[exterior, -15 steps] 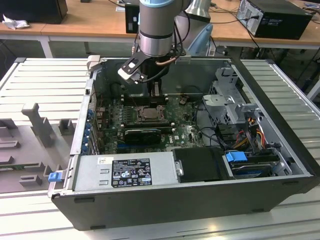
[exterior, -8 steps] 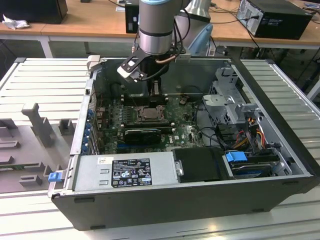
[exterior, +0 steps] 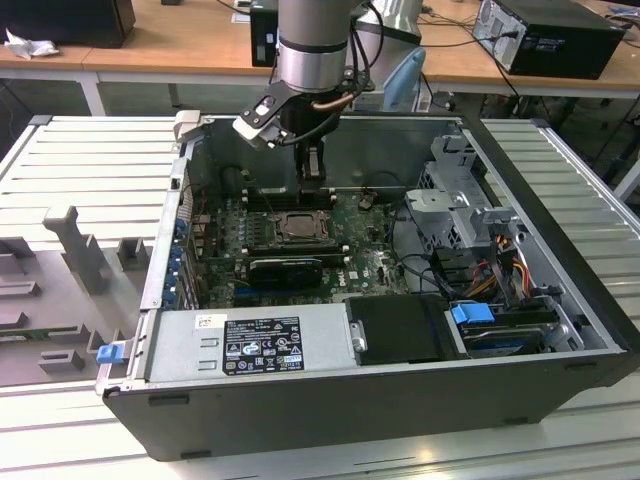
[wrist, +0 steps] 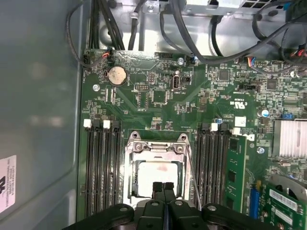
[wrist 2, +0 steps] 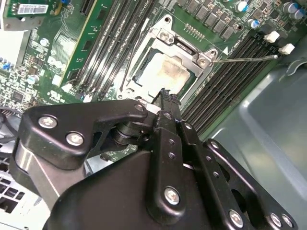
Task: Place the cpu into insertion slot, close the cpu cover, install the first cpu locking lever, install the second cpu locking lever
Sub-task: 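Install the first cpu locking lever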
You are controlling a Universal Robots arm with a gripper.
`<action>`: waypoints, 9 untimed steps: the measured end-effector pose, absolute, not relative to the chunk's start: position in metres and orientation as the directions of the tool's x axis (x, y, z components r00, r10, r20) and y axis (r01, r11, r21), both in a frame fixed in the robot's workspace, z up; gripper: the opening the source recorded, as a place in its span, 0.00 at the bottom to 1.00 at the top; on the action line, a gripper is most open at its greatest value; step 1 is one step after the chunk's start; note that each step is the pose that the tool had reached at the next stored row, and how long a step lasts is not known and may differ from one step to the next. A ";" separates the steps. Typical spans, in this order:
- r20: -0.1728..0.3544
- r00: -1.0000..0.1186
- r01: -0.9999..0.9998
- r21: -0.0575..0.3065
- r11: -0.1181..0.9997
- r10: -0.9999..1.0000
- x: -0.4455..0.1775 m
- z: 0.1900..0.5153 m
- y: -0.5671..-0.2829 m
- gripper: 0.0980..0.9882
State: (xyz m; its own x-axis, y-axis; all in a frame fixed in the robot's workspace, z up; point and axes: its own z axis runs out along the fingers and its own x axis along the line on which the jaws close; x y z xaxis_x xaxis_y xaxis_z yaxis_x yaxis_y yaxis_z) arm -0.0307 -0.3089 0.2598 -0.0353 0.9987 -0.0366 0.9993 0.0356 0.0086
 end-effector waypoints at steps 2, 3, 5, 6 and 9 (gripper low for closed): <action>-0.042 -0.035 0.999 0.008 0.036 0.998 -0.031 0.266 -0.309 0.01; -0.045 -0.035 0.999 0.008 0.035 0.998 -0.031 0.269 -0.309 0.01; -0.051 -0.035 0.999 0.008 0.036 0.998 -0.031 0.273 -0.308 0.01; -0.054 -0.035 0.999 0.008 0.036 0.998 -0.031 0.273 -0.308 0.01; -0.063 -0.121 0.993 0.007 0.121 0.991 -0.031 0.273 -0.308 0.01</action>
